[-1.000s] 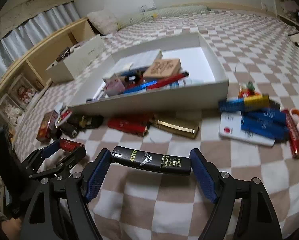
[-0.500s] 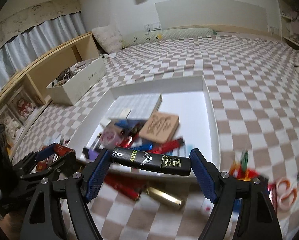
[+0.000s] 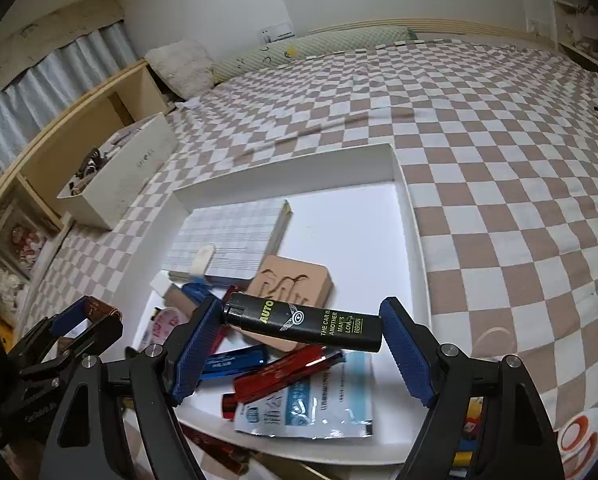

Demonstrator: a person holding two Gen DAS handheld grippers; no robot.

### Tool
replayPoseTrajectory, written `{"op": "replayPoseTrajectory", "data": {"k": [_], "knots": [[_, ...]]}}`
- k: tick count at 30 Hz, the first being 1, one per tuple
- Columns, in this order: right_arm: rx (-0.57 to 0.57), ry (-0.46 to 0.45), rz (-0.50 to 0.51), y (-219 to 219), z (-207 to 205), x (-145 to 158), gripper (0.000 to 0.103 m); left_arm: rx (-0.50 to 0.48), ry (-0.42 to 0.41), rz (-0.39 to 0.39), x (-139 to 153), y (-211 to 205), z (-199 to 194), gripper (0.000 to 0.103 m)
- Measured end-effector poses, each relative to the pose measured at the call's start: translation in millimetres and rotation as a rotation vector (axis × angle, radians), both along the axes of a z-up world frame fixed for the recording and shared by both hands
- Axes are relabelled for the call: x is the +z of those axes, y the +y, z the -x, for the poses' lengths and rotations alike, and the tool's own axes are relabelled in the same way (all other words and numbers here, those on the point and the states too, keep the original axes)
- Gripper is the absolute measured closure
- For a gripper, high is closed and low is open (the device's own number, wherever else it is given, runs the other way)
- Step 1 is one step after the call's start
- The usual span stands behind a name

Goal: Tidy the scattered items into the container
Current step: 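Carry red lighter over tray with left while right lowers black lighter into tray and opens, then lower the red printed lighter into the tray and open the left gripper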

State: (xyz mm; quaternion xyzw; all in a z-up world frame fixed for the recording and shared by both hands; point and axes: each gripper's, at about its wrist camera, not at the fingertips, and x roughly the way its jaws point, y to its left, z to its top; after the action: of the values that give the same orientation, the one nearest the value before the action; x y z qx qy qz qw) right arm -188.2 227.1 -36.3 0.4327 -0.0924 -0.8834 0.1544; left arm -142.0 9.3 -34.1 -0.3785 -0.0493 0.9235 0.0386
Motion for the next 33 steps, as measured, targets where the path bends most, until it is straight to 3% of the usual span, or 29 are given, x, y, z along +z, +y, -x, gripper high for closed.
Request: {"op": "replayPoseTrajectory", "data": {"k": [3,6,25,27,33], "knots": [[-0.010,-0.006,-0.008,0.7,3.5,-1.1,0.018,-0.013,-0.018,-0.010,-1.3,5.8,1.0,0.020],[-0.012,-0.015,0.006,0.8,6.4,-1.0,0.001,-0.039,-0.047,-0.024,-3.4,15.5,-0.5,0.020],[0.005,0.007,0.013,-2.1,4.2,9.8,0.001,-0.093,-0.188,-0.042,-12.7,55.2,-6.5,0.020],[0.005,0.009,0.016,-2.3,3.6,10.4,0.001,-0.083,-0.178,-0.039,-11.0,55.7,-6.2,0.008],[-0.001,0.016,0.020,-1.4,1.0,12.2,0.001,-0.063,-0.156,-0.039,-6.4,50.7,-5.4,0.007]]}}
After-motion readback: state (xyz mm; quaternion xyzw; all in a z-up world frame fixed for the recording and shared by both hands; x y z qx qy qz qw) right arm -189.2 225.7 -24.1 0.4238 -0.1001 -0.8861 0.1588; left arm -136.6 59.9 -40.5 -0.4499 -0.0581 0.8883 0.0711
